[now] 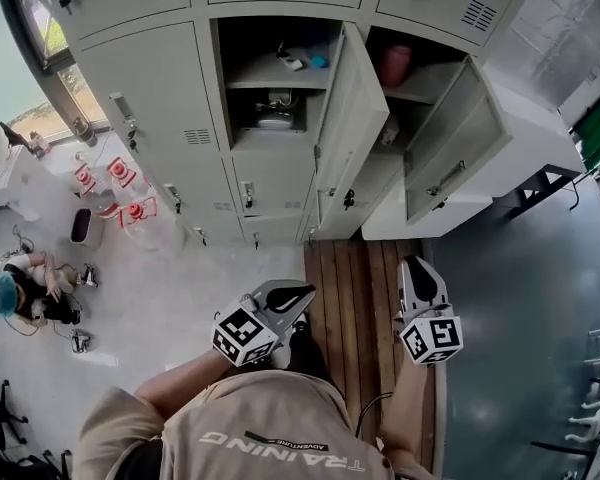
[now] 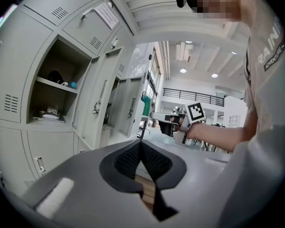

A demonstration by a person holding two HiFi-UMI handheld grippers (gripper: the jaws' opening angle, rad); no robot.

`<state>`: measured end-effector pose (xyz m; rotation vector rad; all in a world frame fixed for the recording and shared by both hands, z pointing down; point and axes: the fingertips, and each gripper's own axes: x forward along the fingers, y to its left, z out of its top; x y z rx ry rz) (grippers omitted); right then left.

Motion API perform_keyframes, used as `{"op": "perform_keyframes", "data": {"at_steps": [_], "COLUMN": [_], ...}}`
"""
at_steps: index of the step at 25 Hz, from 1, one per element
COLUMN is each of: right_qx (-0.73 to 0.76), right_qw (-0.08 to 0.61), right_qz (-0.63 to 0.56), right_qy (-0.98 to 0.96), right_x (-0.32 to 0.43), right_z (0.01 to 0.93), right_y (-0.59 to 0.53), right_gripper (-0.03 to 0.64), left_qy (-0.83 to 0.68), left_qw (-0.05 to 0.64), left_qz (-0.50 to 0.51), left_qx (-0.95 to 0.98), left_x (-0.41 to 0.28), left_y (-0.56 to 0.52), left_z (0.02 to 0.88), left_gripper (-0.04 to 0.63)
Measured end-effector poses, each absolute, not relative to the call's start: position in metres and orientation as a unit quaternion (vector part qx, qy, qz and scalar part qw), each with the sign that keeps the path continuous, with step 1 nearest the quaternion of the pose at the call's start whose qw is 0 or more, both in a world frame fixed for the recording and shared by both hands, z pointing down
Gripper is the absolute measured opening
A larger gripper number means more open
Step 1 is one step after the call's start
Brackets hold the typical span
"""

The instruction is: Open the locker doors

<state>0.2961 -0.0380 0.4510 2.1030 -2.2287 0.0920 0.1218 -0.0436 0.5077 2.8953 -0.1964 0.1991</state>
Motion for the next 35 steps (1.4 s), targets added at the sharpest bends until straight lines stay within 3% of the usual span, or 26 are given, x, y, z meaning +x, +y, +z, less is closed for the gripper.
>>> {"op": "perform_keyframes", "data": {"at_steps": [11, 19, 28, 35], "right_qx": [0.656, 0.612, 0.600, 0.587], "right_qw": [0.057, 0.091, 0.011, 0.021], "right_qz": [0.023, -0.022, 0.020, -0.008], "right_qy": [-0.752, -0.786, -0.800, -0.809], "right_x": [0.213, 0.202, 0.189, 0.158], "right_z": [0.464, 0.462, 0.458, 0.443], "right_y": [-0.023, -0.023, -0.022, -0.016], "right_gripper": [0.043, 0.043, 0.043, 0.043], "left_qy": [-0.161, -0.250, -0.301, -0.284], "left_qw": [0.119, 0.098, 0.069, 0.061], "left_qz": [0.045, 0.029, 0.021, 0.019], "left_qx": [0.979, 0.963, 0.951, 0.957], "left_x": [0.065, 0.048, 0.047, 0.028], "left_y": [-0.045, -0.045, -0.040, -0.037], "left_z": [0.512, 0.495, 0.476, 0.475], "left_gripper": [0.006, 0.006, 0.006, 0.006]}}
